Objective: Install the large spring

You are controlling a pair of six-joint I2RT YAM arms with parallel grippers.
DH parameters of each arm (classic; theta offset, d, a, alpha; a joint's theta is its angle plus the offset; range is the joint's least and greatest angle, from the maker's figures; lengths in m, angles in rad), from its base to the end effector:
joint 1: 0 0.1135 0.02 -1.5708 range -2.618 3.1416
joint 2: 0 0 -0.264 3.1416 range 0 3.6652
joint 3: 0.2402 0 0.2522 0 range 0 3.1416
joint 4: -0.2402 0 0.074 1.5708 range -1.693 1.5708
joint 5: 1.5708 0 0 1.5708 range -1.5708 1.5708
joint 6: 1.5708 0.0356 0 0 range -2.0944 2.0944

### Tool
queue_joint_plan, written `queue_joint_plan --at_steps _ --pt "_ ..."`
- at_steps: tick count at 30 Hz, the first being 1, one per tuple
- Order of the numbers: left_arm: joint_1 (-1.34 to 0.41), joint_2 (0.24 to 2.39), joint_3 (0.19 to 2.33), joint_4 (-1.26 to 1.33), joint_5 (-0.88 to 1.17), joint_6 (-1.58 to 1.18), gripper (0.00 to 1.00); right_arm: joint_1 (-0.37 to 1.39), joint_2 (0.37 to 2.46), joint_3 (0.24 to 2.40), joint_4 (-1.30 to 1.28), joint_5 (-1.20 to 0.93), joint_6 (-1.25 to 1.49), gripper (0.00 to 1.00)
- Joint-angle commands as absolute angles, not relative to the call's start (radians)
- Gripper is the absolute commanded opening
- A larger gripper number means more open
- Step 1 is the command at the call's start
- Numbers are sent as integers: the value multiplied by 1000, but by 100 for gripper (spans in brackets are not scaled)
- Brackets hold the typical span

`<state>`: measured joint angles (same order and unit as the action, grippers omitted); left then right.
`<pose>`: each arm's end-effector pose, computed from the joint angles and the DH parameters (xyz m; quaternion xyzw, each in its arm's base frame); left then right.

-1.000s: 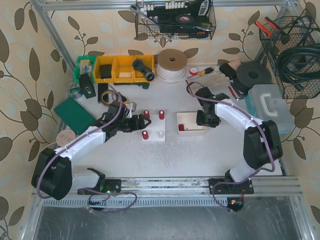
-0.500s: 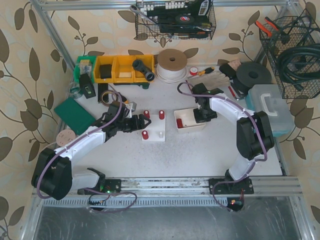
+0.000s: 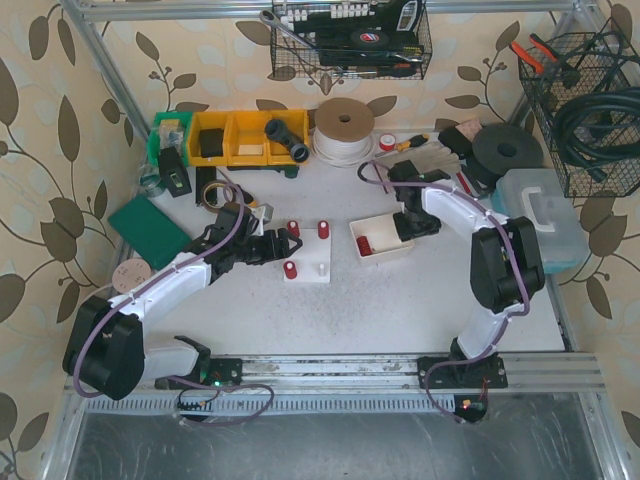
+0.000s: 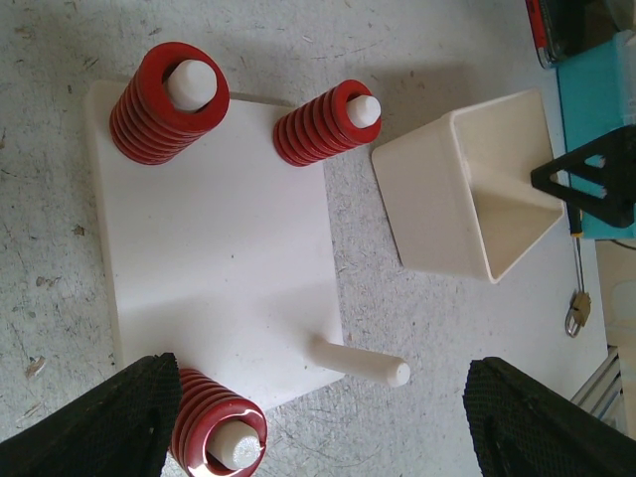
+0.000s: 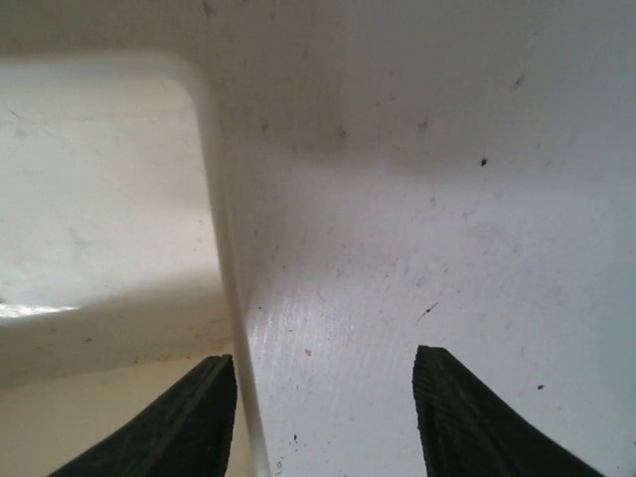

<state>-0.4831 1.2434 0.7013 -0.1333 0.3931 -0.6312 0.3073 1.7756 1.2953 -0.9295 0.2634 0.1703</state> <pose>0.2233 -0.1325 0.2217 0.0189 0.8879 -0.3739 0.2673 0.3231 0.0928 0.2050 -0.0571 0.9865 -0.1083 0.1084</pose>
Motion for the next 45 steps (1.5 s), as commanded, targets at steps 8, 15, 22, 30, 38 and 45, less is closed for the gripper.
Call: queue_joint_plan --at_steps 8,15,22,30,38,45 --pt "-469 1205 719 -127 376 -643 81 339 1622 1368 -901 17 260 52" --pt "-469 1216 725 -127 374 -646 81 418 1692 1302 -772 -79 307 58" --pt "-469 1219 730 -139 360 -650 81 461 1827 1310 -716 -93 320 60" --pt "-469 1228 738 -152 344 -655 81 462 1918 1314 -670 -145 334 60" --pt "-469 1222 739 -166 317 -666 81 462 1980 1336 -723 -72 350 60" --pt "-470 1227 745 -178 307 -670 81 463 1990 1354 -741 -11 345 57"
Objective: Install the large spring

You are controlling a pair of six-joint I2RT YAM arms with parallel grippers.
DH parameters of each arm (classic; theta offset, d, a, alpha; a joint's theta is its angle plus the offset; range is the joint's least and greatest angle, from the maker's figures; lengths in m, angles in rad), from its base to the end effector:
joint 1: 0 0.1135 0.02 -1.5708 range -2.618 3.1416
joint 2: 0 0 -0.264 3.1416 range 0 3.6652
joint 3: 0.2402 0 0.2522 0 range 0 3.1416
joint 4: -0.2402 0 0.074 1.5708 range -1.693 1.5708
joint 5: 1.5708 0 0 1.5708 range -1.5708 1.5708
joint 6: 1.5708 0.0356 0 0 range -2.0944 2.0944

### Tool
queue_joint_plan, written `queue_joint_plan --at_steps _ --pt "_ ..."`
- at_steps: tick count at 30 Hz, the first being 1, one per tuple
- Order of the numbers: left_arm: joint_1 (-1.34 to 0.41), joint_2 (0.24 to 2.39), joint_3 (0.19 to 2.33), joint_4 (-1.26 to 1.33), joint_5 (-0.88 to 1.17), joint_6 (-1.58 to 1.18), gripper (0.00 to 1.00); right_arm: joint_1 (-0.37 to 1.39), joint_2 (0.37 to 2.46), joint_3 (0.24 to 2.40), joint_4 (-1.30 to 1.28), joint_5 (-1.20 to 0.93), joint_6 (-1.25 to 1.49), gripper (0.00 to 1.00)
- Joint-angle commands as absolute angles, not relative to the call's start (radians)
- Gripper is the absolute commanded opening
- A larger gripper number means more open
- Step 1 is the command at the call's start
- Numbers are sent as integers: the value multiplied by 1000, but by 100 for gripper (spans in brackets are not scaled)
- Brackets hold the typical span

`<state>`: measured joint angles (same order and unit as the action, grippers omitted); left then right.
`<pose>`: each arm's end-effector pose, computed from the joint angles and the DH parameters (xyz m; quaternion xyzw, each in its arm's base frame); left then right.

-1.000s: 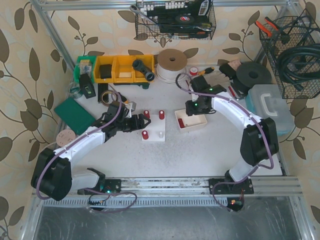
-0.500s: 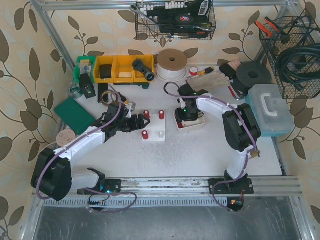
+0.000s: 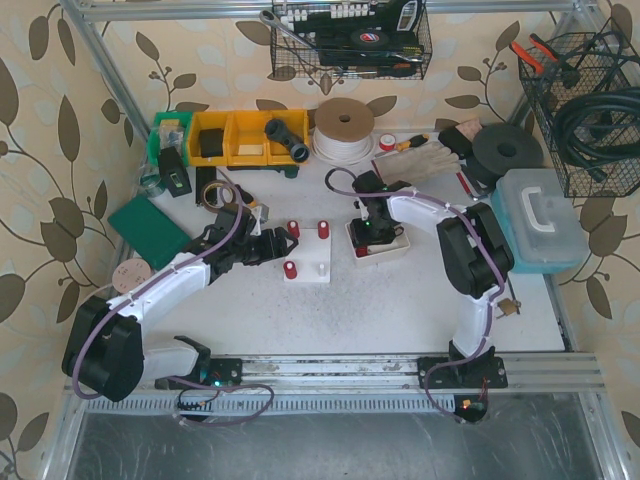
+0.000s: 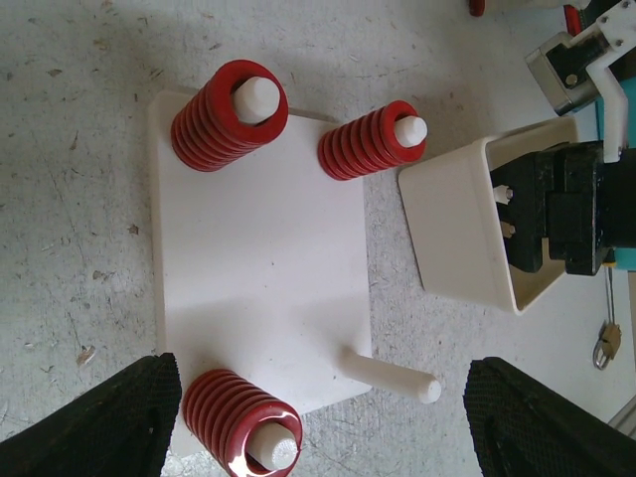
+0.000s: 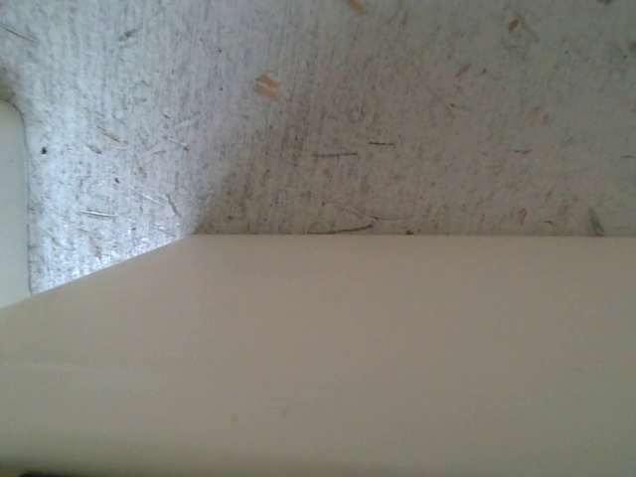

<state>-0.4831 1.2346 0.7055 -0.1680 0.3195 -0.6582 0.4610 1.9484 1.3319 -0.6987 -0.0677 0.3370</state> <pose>0.2227 -0.1294 0.2217 -0.0112 0.8970 -0.3469 0.2737 0.3389 0.1710 0.1603 -0.0657 0.9891 0.0804 0.1043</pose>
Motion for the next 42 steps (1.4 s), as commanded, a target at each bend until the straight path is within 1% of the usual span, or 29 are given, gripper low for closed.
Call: queue_joint_plan --at_steps 1,10,14,21,23,25,28,29,34,36,39,40,42 --pt "-471 1227 746 -179 306 -670 81 462 1993 1357 -741 -6 345 57" --pt "-471 1224 743 -178 306 -668 81 462 1986 1365 -749 12 346 55" --pt "-471 1222 742 -178 307 -668 81 461 1982 1373 -756 15 340 48" --pt "-471 1221 740 -172 311 -667 81 449 2010 1385 -773 32 341 45" --pt "-471 1220 739 -170 312 -667 81 447 2007 1383 -774 34 342 40" --pt "-471 1217 736 -169 312 -667 81 447 1999 1383 -774 34 343 31" --pt "-471 1218 738 -169 313 -667 81 445 1977 1383 -780 31 344 14" --pt "-470 1217 737 -169 313 -667 81 444 1968 1387 -783 25 345 11" --pt "-471 1216 736 -166 313 -666 81 442 1927 1425 -810 25 340 5" --pt "-470 1214 734 -164 313 -667 81 441 1909 1444 -822 30 338 4" --pt "-471 1211 732 -163 313 -667 81 440 1887 1461 -840 33 334 4" --pt "-471 1209 732 -161 314 -667 81 441 1881 1463 -844 31 333 5" --pt "-471 1209 729 -159 316 -667 81 441 1868 1455 -851 31 333 11"
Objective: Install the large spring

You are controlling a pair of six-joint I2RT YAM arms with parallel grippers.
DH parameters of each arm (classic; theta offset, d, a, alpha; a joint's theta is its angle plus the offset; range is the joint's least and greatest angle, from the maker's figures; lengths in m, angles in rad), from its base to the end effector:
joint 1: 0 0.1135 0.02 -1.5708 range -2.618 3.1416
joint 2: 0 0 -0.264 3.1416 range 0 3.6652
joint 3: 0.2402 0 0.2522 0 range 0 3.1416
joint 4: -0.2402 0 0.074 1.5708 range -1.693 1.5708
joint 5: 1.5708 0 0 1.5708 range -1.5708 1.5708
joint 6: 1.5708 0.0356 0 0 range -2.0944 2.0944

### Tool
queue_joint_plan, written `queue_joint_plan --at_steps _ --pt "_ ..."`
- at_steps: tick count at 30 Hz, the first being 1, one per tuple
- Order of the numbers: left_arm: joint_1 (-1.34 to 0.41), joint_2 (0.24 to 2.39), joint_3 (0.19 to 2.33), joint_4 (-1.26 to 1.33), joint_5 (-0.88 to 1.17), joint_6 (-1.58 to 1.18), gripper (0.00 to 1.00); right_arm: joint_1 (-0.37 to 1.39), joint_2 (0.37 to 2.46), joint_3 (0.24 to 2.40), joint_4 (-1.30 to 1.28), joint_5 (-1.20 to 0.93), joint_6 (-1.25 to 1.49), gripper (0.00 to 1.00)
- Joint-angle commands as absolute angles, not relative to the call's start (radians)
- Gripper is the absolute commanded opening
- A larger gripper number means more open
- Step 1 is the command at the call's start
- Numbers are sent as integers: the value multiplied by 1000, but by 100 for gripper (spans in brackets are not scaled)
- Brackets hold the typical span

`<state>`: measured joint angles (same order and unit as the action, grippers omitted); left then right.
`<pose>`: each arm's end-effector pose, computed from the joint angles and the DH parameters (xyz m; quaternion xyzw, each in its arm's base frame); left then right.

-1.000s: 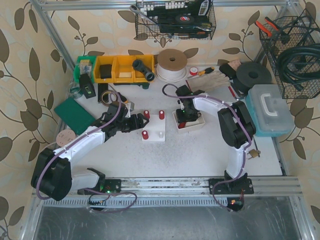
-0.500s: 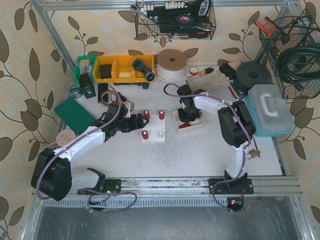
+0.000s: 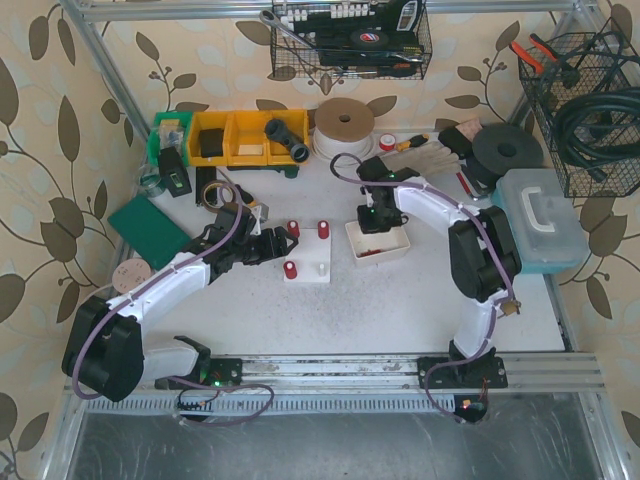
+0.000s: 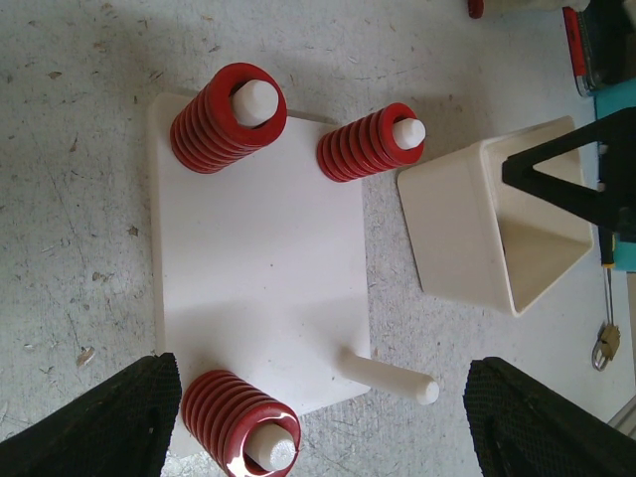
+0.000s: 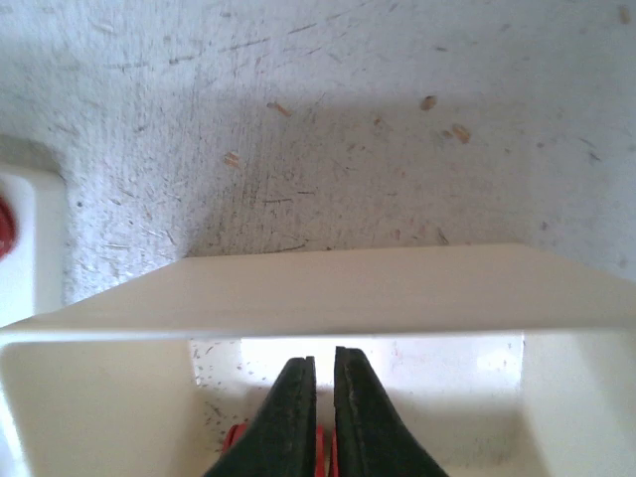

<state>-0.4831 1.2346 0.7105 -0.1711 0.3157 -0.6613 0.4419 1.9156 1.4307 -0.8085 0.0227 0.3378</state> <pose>0.2232 -0.1296 0.2230 -0.0132 0.8968 -0.3464 0.2749 0.3474 0.1635 0.1955 -0.0499 0.9891 0.0421 0.1321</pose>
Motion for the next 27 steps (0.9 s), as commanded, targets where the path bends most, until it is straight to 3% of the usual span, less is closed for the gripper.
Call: queue_joint_plan --at_steps 1,5,7,21,24,27 --pt "-471 1209 730 -157 317 -666 81 440 1862 1446 -853 31 334 16" --pt "-471 1209 727 -152 322 -667 81 443 1837 1413 -885 41 341 57" --pt "-471 1209 728 -150 323 -666 81 443 1826 1390 -903 41 350 64" --pt "-470 1201 718 -132 333 -664 81 469 1854 1362 -1010 54 336 66" --pt "-471 1200 718 -129 334 -664 81 486 1872 1373 -1028 73 335 74" --pt "-470 1198 715 -127 334 -662 81 495 1913 1379 -1037 87 333 76"
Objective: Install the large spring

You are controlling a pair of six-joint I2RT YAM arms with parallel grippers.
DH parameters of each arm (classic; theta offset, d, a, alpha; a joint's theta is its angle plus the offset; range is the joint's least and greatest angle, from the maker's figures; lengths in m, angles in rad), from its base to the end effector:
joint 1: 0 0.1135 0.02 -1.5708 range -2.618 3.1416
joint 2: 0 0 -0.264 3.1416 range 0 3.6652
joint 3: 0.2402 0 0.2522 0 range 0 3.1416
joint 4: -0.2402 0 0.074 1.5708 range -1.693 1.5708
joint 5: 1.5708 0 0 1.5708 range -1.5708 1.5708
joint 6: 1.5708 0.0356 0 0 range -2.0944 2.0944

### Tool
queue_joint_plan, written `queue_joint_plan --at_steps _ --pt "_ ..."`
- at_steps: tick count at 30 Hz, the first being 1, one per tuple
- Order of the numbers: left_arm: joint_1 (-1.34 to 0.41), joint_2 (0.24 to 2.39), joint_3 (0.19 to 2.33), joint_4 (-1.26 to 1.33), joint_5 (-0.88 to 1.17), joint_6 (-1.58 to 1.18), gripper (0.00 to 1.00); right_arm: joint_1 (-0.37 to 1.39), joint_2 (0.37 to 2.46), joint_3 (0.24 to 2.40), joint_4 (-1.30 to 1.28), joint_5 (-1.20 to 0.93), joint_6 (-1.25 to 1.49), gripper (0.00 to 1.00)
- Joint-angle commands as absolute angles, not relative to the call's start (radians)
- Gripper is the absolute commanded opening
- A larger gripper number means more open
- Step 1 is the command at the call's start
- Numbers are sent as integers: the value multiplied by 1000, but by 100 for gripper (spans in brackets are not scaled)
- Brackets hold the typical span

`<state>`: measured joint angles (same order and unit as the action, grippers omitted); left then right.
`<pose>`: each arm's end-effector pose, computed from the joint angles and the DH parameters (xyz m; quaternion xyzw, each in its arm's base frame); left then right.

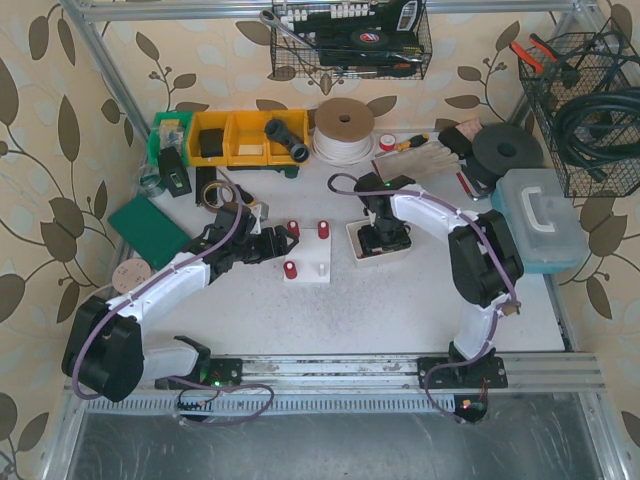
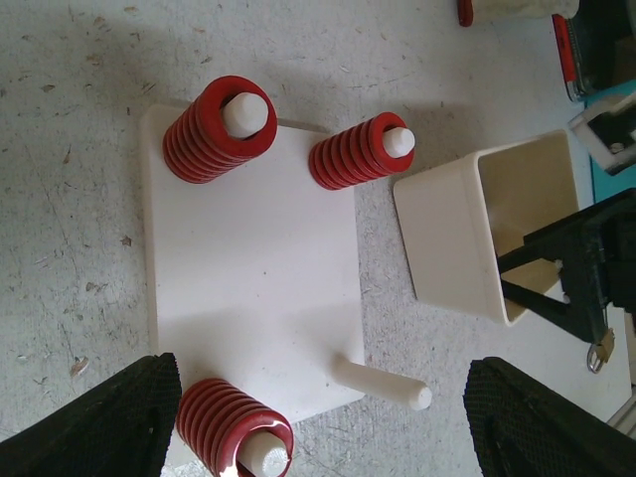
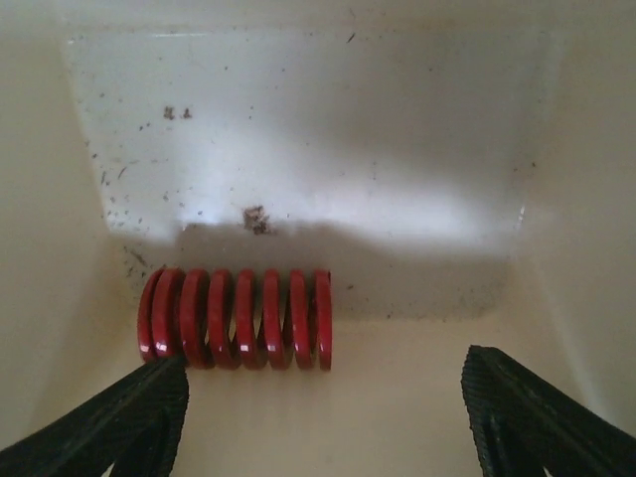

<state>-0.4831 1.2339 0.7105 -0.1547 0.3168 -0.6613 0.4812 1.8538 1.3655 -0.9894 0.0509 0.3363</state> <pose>0.2241 -0.1301 0.2245 -0.0114 0.8933 -0.3504 0.2813 0.3097 0.1596 0.1960 -0.0711 0.9961 -0.0048 0.0528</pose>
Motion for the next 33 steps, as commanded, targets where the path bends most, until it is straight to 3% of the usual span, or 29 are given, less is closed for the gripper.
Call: queue_joint_plan --at_steps 1,7,14,27,33 --pt "-470 1198 715 -126 334 -664 81 494 1928 1378 -1037 95 333 76" --pt "-469 1197 713 -124 334 -662 81 494 2002 1381 -1002 113 328 74" --pt "-469 1198 714 -124 333 -662 81 494 2007 1401 -988 129 326 47" --pt "-470 1196 713 -124 333 -662 81 474 1942 1551 -1015 176 280 48" --pt "-469 1197 712 -119 334 -662 81 449 1793 1467 -1026 169 381 49"
